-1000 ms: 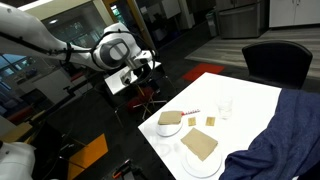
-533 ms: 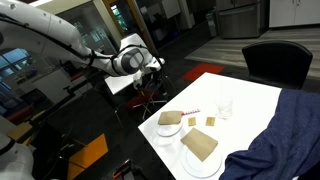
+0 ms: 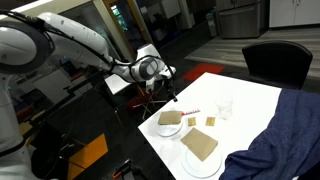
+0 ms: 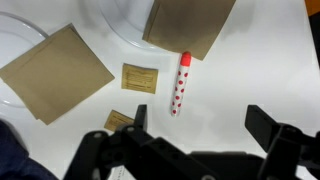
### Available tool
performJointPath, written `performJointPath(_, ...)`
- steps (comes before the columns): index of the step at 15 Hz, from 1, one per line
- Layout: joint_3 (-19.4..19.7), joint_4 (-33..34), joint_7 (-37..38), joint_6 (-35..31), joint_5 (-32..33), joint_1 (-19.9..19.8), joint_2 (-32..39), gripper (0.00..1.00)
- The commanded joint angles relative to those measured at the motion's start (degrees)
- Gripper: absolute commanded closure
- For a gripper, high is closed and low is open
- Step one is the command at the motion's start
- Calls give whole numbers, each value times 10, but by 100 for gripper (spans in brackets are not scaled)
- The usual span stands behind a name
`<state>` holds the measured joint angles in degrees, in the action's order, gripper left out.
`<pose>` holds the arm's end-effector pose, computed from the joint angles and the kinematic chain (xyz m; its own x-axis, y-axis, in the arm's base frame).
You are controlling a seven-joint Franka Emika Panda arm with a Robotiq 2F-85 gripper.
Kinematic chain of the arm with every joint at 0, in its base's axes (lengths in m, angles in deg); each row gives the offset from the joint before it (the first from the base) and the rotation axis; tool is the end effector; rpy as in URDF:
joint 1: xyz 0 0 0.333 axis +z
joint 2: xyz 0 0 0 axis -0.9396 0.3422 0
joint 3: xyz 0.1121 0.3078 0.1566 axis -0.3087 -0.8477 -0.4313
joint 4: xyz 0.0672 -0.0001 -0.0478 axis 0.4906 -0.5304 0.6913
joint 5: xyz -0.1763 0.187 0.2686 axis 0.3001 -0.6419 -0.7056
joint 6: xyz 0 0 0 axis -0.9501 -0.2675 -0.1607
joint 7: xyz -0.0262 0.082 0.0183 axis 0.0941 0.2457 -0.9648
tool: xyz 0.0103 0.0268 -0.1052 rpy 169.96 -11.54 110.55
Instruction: Put the marker in the cup
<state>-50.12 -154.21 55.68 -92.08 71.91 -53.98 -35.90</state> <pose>0.6093 0.1784 0.2804 0.8532 -0.5041 0.1338 -0.5035 -0.8630 -0.0405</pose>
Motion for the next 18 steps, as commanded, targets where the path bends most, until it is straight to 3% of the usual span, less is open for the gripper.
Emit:
performJointPath(1,30,68,32,8,6,30,65,0)
performJointPath(5,44,120,25,15,-2,38,126,0)
performJointPath(11,34,165,-16,11,-17,19,184,0)
performJointPath(12,42,140,-1,1,-14,31,168,0)
performJointPath(18,45,142,-1,-7,-19,26,172,0)
